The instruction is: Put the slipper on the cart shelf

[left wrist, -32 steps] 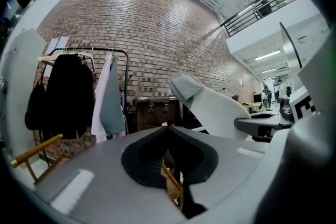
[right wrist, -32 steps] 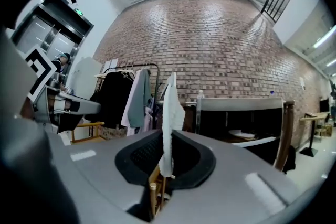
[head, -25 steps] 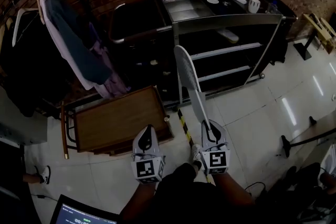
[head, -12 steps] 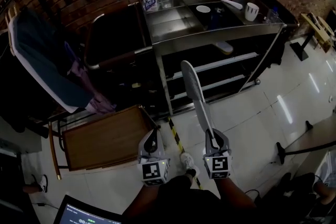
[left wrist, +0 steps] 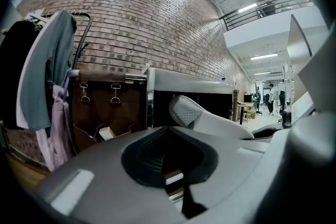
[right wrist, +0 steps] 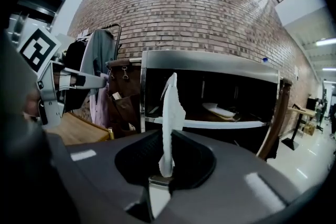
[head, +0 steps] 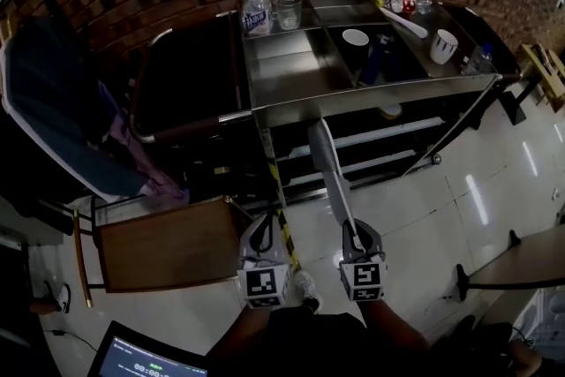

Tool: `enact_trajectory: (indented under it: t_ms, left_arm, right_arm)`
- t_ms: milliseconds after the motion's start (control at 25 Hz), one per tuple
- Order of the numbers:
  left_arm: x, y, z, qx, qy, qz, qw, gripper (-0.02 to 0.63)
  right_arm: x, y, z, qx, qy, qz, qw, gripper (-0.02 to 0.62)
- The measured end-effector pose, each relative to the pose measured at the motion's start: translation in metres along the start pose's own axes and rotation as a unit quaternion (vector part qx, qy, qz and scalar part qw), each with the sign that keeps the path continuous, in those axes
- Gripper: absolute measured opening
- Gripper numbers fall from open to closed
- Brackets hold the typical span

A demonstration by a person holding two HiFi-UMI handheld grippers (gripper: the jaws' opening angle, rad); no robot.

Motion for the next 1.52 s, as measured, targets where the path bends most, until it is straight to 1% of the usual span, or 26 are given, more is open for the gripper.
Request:
enact_trajectory:
  t_ms: [120,360,520,640,720,920,1040,1240,1440,1520]
  left_arm:
    - [-0.018,0.003,-0.002,-0.001,-0.002,-0.001,1.0,0.015]
    - [-0.036,0.014,-0.013,0.006,-0.008,-0.008,0.9999,0.014]
    - [-0.045,0.013,-0.009,0.017,0.005,-0.008,0.9998,0.015]
    - [-0.052,0.014,0.0,0.019,0.025,-0.006,0.9995,0.015]
    - [-0.055,0.015,0.005,0.017,0.039,-0.004,0.9991,0.015]
    - [-0.069,0.021,0.004,0.028,0.067,-0.001,0.9974,0.015]
    - [-0.08,0.026,0.005,0.027,0.079,0.003,0.9965,0.015]
    - [-0.097,0.025,0.002,0.028,0.097,0.008,0.9949,0.015]
    - [-0.109,0.028,-0.004,0.036,0.117,0.018,0.9923,0.015]
    - [-0.112,0.026,-0.004,0.039,0.124,0.021,0.9914,0.015]
  right_arm:
    - [-0.019,0.009,-0.007,-0.019,0.009,0.006,1.0,0.032]
    - [-0.054,0.021,-0.02,-0.105,0.021,0.03,0.994,0.032]
    - [-0.085,0.033,-0.028,-0.153,0.037,0.029,0.987,0.032]
    - [-0.109,0.047,-0.031,-0.17,0.053,0.031,0.984,0.032]
    - [-0.125,0.05,-0.033,-0.19,0.068,0.032,0.979,0.032]
    - [-0.164,0.063,-0.044,-0.222,0.096,0.049,0.969,0.032]
    - [-0.187,0.065,-0.05,-0.246,0.105,0.059,0.962,0.032]
    - [-0.222,0.063,-0.063,-0.263,0.117,0.083,0.954,0.032]
    - [-0.253,0.062,-0.073,-0.292,0.132,0.099,0.942,0.032]
    - [-0.263,0.06,-0.074,-0.293,0.133,0.106,0.941,0.032]
Point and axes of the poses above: the fingertips, and each gripper's own axes: x backward along the fingers, z to its left, y out of its top, the point moved 9 cm from there along x, backward along the fingers, and after that the axes turned 2 degrees about -x, right-handed, at the moved point
